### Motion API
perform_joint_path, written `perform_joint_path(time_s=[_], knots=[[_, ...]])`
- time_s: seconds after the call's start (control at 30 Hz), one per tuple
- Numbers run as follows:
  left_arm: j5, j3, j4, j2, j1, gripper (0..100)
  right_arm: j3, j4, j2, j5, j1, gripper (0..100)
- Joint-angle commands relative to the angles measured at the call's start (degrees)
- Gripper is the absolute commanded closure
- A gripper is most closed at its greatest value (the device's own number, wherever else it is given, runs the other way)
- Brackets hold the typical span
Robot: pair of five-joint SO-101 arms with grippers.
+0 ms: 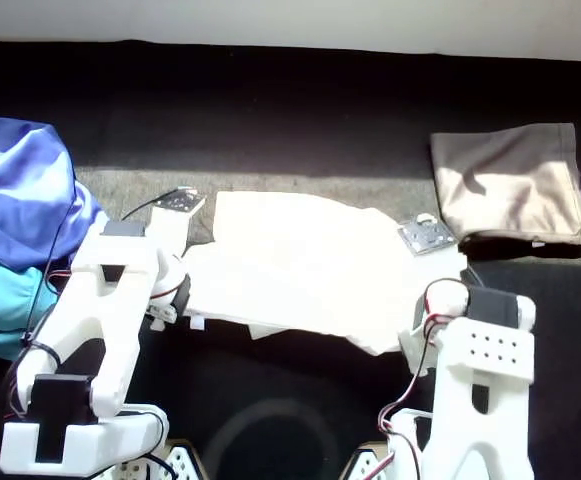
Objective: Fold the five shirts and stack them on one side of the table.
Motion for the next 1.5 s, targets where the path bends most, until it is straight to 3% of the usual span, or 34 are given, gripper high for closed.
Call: perform_joint_path(time_s=[0.0, 0.17, 0.3, 0.43, 0.63, 0.77, 1.1, 1.2, 1.33, 1.47], knots=[[-0.2, -1.7, 0.1, 0.6, -0.9, 99, -0.6, 1.8, -5.8, 2.1, -0.4, 93.3], [-0.1, 1.5, -5.6, 0.6, -0.6, 99, -10.0, 7.7, -10.3, 2.2, -0.5, 74.0], [0.2, 6.8, -11.9, 0.4, -0.6, 99, -17.1, 8.7, -11.5, 1.8, -0.3, 74.6], [0.3, 7.6, -12.2, 0.0, -0.8, 99, -10.7, -0.2, -8.0, -3.3, -0.3, 74.6], [0.3, 7.6, -12.2, 0.0, -0.6, 99, -4.3, -19.1, 7.9, -15.3, -6.8, 74.6], [0.3, 7.7, -12.2, 0.0, -0.6, 99, -9.4, -20.1, 21.7, -17.9, -14.2, 74.5], [0.3, 7.8, -12.2, 0.0, -0.6, 99, -33.5, -20.4, 55.2, -19.4, -14.6, 74.5], [0.3, 7.9, -12.2, 0.1, -0.6, 99, -41.0, -20.1, 64.1, -19.4, -14.7, 77.9], [0.3, 7.9, -12.2, 0.1, -0.6, 99, -51.0, -20.0, 72.6, -19.6, -15.0, 99.8], [0.3, 7.9, -12.2, 0.2, -0.6, 99, -60.1, -20.0, 74.9, -19.6, -15.7, 99.3]])
